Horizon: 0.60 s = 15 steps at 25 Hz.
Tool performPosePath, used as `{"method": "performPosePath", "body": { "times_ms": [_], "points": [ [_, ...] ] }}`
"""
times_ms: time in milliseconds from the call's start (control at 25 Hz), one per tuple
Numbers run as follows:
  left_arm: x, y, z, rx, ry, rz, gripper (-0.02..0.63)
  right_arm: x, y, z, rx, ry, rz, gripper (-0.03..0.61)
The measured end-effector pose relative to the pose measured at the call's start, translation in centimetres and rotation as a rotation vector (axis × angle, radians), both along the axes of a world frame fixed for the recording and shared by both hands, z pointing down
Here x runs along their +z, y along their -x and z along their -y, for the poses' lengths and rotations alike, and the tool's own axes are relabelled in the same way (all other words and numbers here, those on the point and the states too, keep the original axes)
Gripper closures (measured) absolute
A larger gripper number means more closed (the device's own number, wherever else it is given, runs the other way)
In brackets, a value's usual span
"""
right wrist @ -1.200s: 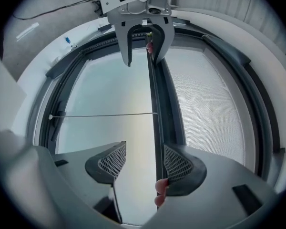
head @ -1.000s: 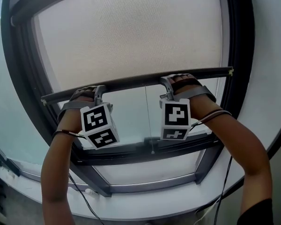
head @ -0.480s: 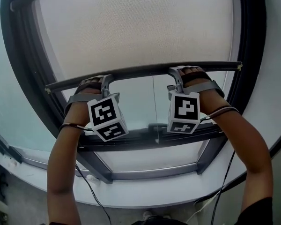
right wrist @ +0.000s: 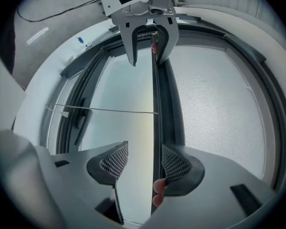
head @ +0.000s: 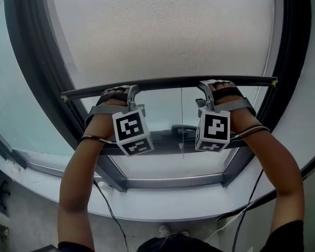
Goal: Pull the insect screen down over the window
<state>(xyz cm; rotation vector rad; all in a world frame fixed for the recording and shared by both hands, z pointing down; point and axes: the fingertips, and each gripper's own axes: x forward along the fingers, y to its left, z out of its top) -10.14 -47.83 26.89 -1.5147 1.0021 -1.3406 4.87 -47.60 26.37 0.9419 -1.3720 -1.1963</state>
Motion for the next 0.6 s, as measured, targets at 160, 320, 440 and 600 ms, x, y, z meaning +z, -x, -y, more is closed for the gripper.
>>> {"method": "performPosePath", "body": {
  "times_ms": [160,320,440,600],
  "points": [
    [0.7,0.0,-0.3,-0.007,-0.004,-0.002,0.388,0.7,0.0,-0.1,0.004,-0.015,0.021,0.354],
    [1.9,0.0,-0.2,-0.013,0.019,-0.004,0.388,1.8,0.2,-0.1,-0.009,0.007,0.027,0.354],
    [3.9,-0.1,-0.2,-0.013,0.055,-0.003,0.389,3.4,0.6,-0.4,-0.026,0.044,0.056,0.354],
    [6.6,-0.2,-0.2,-0.009,0.085,-0.016,0.388,6.0,0.7,-0.4,-0.028,0.061,0.052,0.354]
  ]
}}
